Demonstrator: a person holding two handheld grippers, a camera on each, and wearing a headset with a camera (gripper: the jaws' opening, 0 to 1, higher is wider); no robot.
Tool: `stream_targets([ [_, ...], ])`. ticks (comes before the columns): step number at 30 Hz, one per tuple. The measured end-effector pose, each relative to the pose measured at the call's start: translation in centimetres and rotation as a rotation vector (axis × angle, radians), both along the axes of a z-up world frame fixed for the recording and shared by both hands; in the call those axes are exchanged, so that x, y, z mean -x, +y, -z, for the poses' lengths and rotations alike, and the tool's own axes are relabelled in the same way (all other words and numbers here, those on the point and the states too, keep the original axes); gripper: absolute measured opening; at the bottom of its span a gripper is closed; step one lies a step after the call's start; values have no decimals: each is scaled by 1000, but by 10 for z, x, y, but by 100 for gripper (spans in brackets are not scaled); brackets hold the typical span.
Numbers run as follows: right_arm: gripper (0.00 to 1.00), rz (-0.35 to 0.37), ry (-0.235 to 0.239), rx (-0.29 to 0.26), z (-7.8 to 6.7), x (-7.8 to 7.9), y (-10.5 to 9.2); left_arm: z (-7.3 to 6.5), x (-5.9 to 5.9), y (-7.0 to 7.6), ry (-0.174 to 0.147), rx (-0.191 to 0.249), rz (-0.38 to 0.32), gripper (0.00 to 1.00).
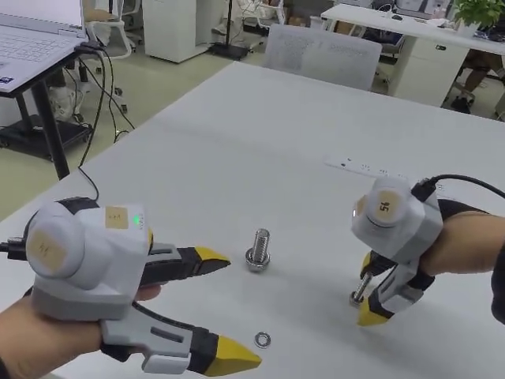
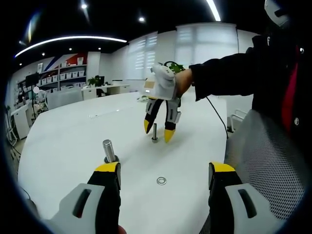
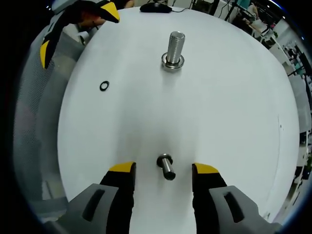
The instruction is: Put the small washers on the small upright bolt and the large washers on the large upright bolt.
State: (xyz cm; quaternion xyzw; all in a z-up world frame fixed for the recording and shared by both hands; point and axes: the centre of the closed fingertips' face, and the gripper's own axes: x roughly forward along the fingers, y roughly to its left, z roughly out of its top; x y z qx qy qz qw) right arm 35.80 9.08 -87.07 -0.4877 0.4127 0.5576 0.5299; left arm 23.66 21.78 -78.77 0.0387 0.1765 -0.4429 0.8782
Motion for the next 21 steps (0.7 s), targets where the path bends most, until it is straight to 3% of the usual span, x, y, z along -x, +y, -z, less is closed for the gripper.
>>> stream_targets([
  [21,50,56,20,-2,-4,20,-20,-3,2,-1,-11,3,6,73],
])
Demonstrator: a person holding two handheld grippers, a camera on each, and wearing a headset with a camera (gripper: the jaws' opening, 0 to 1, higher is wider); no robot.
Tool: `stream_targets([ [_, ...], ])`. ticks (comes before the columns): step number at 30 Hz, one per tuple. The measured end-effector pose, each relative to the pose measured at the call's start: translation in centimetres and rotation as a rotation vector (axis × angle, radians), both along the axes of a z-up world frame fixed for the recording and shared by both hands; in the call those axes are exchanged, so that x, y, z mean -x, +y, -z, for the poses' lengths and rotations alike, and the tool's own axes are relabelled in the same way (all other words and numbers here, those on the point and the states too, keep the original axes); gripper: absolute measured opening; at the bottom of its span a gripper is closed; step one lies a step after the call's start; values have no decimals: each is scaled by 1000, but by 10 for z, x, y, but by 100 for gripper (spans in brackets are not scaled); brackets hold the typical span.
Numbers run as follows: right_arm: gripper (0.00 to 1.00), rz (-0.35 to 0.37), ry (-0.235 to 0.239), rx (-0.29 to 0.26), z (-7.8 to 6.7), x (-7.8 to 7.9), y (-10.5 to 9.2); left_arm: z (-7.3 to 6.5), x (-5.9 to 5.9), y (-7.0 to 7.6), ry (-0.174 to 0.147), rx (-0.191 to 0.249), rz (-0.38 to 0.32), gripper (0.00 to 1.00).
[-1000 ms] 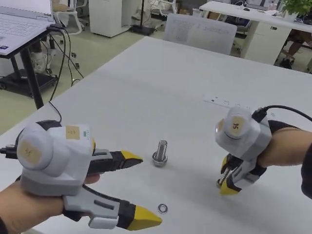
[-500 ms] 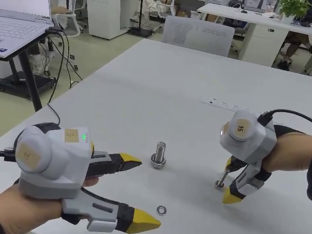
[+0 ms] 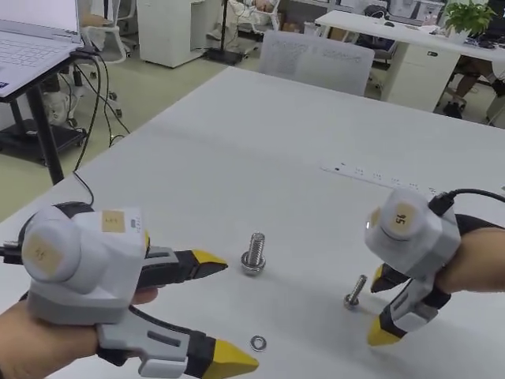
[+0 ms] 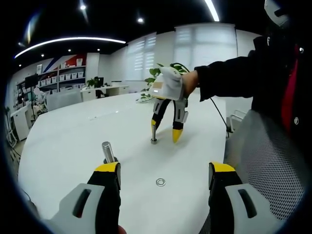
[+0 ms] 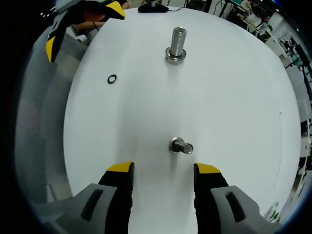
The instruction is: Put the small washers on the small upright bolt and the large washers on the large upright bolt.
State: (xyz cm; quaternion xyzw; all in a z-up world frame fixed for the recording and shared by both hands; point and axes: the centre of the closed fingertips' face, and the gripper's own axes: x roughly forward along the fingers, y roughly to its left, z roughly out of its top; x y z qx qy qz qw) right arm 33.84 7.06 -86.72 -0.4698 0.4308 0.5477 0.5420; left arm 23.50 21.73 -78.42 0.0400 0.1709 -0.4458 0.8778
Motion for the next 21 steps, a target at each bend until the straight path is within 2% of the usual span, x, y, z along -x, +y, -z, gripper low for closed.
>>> stream_targets([
  [11,50,9,8,6,-1,19,-4,-1,1,0,-5,1,2,73],
  [21,50,-23,28,11,1,43,1,-1,1,0,-8,1,3,73],
])
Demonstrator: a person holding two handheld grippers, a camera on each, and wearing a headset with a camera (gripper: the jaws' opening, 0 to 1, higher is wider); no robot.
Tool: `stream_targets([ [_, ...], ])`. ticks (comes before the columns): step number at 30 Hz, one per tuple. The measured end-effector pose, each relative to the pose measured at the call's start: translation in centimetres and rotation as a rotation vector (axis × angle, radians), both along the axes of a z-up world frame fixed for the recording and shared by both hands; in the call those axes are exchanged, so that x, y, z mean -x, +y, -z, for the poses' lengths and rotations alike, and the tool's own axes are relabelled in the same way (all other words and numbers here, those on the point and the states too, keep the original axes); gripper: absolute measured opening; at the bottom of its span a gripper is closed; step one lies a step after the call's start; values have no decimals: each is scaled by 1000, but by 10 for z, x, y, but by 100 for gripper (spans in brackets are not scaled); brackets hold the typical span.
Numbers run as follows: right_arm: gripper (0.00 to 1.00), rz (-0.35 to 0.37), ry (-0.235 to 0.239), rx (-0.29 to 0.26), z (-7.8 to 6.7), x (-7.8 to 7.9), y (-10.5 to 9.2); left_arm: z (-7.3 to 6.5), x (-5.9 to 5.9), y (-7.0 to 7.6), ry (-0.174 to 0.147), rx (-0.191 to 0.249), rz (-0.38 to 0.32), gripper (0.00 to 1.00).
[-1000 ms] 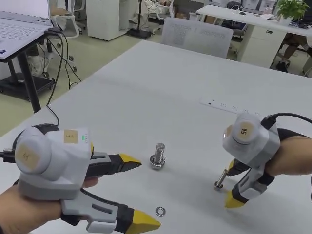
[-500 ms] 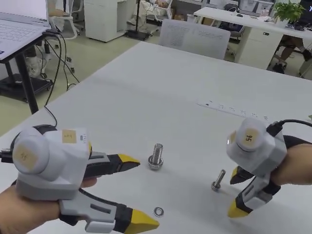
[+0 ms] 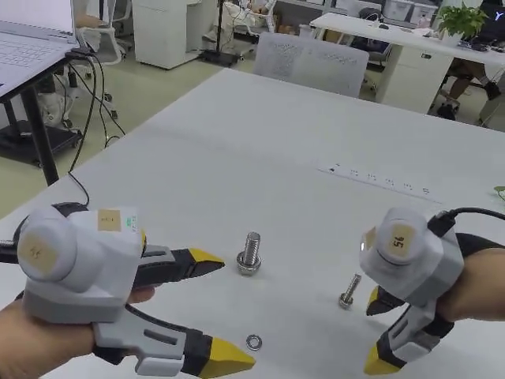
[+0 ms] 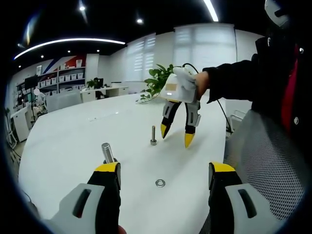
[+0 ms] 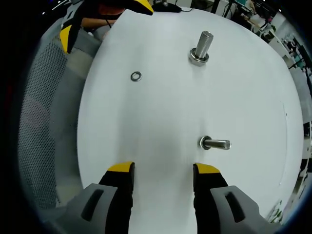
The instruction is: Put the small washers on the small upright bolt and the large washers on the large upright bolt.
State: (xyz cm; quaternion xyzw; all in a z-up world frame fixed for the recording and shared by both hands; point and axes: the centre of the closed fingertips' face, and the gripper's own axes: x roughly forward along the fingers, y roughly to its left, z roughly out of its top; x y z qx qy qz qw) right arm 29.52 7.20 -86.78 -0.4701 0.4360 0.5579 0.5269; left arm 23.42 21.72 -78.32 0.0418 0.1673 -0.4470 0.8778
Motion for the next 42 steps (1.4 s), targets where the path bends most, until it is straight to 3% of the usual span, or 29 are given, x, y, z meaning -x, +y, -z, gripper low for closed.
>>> stream_targets([
  [21,49,-140,23,-20,-12,37,48,-2,1,3,-8,-1,-11,73],
  [42,48,-234,27,-33,-14,48,95,-4,8,7,-10,-5,-26,73],
])
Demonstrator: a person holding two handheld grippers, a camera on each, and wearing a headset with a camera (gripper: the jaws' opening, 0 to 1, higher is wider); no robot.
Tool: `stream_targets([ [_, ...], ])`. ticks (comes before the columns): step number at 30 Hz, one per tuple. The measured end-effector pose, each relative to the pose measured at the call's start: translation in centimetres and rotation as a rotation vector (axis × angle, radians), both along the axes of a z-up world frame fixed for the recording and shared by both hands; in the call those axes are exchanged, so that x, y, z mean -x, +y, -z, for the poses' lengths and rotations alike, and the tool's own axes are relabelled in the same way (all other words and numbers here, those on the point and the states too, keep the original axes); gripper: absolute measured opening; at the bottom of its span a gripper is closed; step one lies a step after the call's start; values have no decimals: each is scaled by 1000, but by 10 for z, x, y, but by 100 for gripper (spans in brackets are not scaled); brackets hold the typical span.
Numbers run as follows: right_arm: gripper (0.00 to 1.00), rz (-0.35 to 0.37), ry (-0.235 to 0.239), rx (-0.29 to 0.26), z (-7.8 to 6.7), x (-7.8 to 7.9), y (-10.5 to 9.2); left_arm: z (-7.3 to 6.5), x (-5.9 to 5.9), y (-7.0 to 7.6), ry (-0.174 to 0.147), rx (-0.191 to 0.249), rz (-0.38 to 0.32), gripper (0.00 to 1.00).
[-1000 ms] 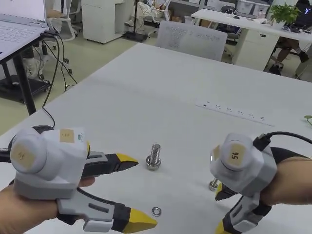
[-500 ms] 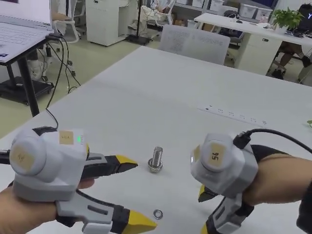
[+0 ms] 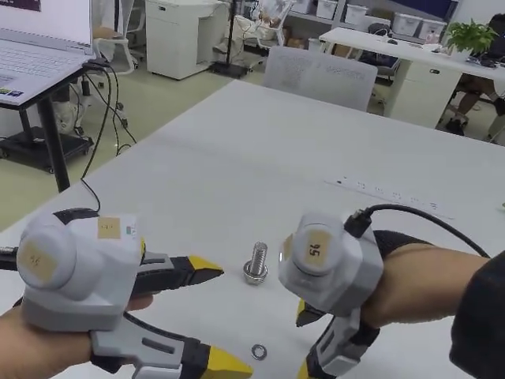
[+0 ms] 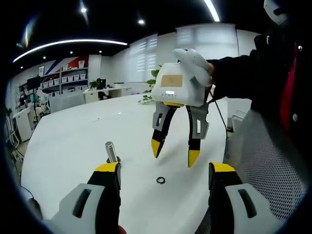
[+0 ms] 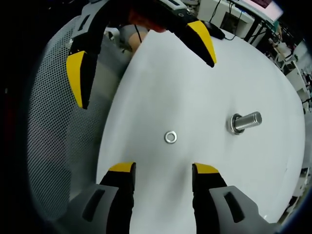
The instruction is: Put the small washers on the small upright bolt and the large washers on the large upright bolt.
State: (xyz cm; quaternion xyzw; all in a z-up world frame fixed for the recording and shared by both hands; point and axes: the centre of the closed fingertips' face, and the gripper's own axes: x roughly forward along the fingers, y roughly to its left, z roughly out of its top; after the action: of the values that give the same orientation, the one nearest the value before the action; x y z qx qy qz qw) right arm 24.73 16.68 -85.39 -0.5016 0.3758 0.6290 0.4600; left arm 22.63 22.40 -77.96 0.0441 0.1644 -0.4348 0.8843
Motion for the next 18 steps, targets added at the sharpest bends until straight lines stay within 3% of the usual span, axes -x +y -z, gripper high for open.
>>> stream_targets([
  [18,44,-49,11,12,11,2,25,0,2,3,1,-1,-11,73],
])
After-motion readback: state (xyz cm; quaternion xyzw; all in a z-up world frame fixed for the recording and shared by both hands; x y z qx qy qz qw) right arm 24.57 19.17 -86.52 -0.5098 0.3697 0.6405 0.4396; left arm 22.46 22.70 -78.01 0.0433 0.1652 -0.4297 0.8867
